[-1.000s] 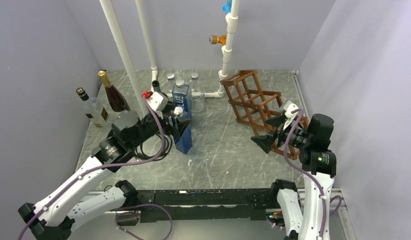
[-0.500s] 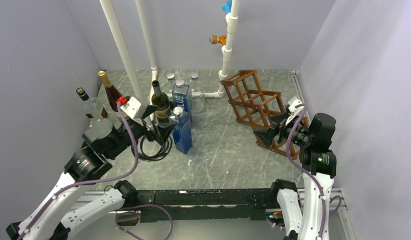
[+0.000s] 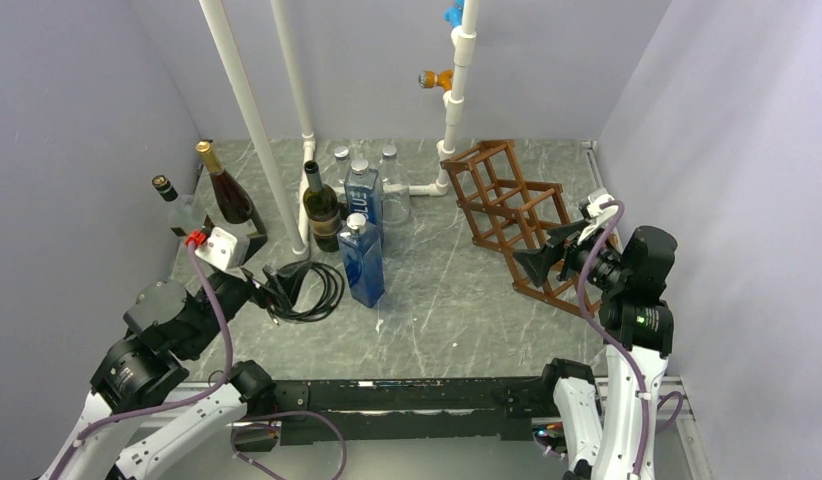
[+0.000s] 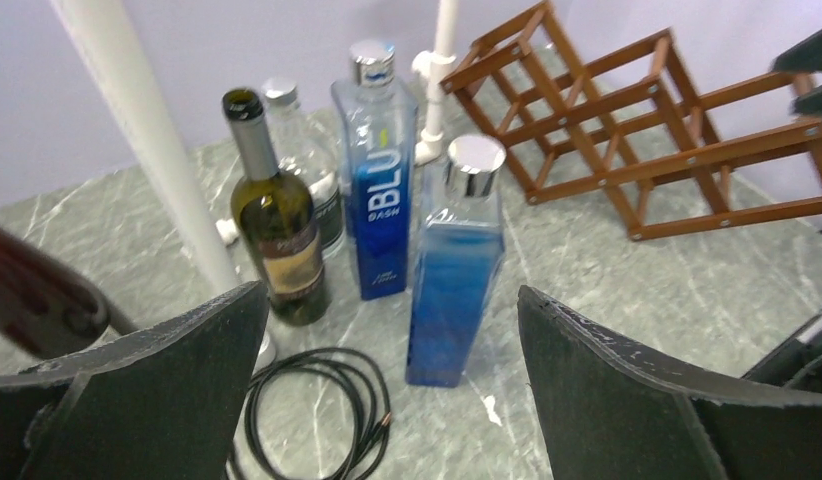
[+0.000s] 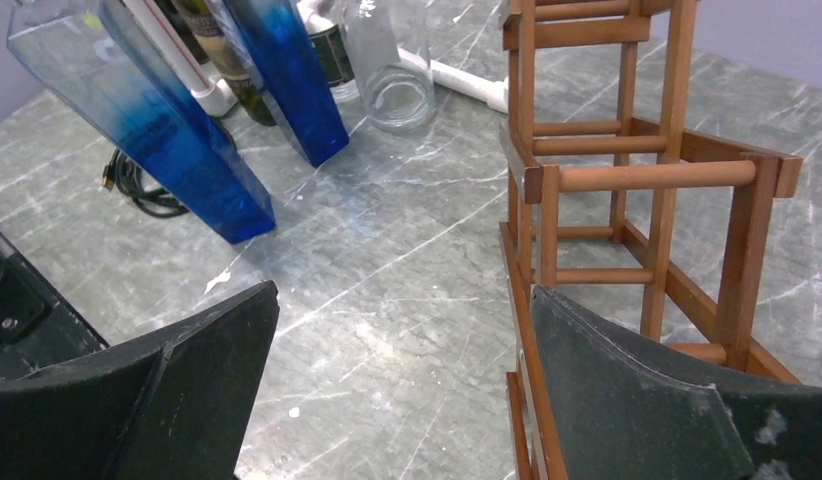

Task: Take the wine bottle off the wine rack
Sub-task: Reset both arms

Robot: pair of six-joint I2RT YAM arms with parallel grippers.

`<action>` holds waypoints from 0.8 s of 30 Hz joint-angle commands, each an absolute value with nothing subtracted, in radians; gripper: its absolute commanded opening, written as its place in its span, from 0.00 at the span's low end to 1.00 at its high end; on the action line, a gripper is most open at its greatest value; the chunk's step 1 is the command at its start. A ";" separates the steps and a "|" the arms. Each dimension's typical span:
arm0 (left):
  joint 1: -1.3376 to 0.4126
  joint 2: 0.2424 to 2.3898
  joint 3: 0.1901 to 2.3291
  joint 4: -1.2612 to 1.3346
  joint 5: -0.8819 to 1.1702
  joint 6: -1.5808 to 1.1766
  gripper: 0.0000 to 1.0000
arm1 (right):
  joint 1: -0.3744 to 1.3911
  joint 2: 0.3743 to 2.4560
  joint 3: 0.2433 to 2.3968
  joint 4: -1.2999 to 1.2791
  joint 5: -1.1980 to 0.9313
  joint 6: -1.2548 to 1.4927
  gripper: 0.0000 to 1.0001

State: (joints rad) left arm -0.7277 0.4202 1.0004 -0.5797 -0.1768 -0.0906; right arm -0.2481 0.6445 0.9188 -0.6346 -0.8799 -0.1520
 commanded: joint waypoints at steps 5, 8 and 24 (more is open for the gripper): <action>-0.722 0.359 0.936 -0.676 -0.304 -0.097 1.00 | -0.267 0.605 0.931 -0.556 -0.778 -0.003 1.00; -0.722 0.340 0.922 -0.674 -0.320 -0.098 0.99 | -0.277 0.601 0.946 -0.555 -0.751 0.046 1.00; -0.722 0.316 0.883 -0.662 -0.338 -0.091 0.99 | -0.296 0.578 0.964 -0.563 -0.638 0.118 1.00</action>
